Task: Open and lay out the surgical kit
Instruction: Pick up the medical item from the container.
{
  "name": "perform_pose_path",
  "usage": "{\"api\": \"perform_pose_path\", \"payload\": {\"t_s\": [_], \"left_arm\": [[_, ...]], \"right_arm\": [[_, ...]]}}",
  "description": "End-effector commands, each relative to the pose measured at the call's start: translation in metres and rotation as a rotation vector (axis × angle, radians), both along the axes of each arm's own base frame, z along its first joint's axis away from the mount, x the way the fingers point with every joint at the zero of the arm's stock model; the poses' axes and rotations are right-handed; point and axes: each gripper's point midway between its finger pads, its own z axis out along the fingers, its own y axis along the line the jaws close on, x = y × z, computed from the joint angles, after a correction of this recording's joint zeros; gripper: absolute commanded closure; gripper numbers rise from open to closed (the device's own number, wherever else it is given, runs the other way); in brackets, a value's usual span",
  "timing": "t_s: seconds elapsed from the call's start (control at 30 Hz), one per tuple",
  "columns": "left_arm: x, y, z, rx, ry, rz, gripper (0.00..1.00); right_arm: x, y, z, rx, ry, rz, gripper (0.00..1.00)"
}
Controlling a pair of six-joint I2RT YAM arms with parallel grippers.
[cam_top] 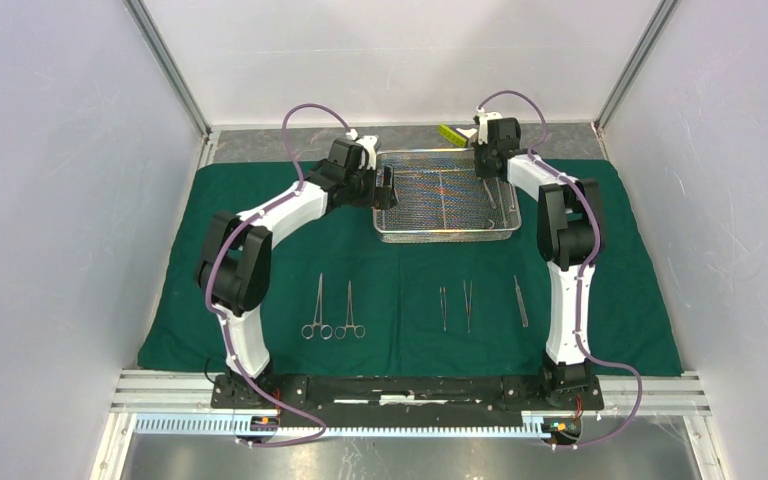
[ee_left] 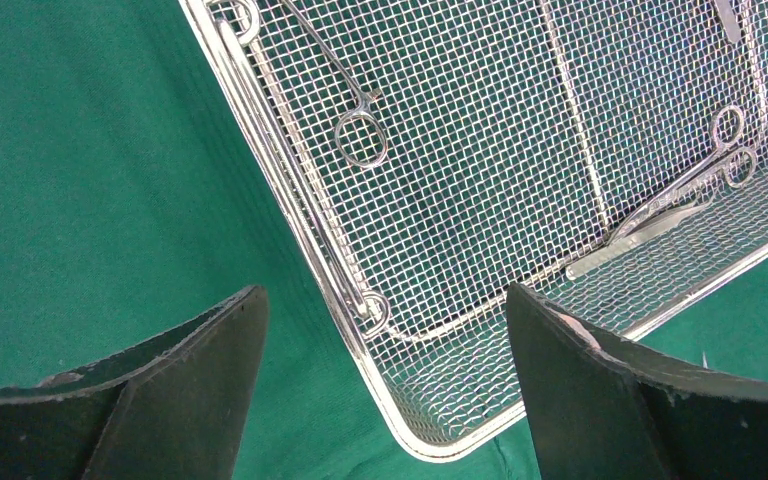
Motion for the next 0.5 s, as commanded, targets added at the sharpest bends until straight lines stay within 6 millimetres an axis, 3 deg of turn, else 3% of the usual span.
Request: {"api": "perform_pose_path", "payload": {"t_s": [0.0,0.23,0.47], "left_arm": [[0.006,-0.003,0.020,-0.020,-0.049,-0.031,0.06],[0.012,-0.001,0.026,-0.021,-0.060,-0.035,0.05],[0.024,0.000,0.046,-0.019,-0.105,-0.055,0.04]], "right_arm": [[0.005,0.009,0.008,0.041,-0.003,0.017,1.00],[0.010,0.024,0.061,0.133,-0.100,0.066,1.00],[0.007,0.039,0.111,0.205,-0.193,0.130,1.00]]}}
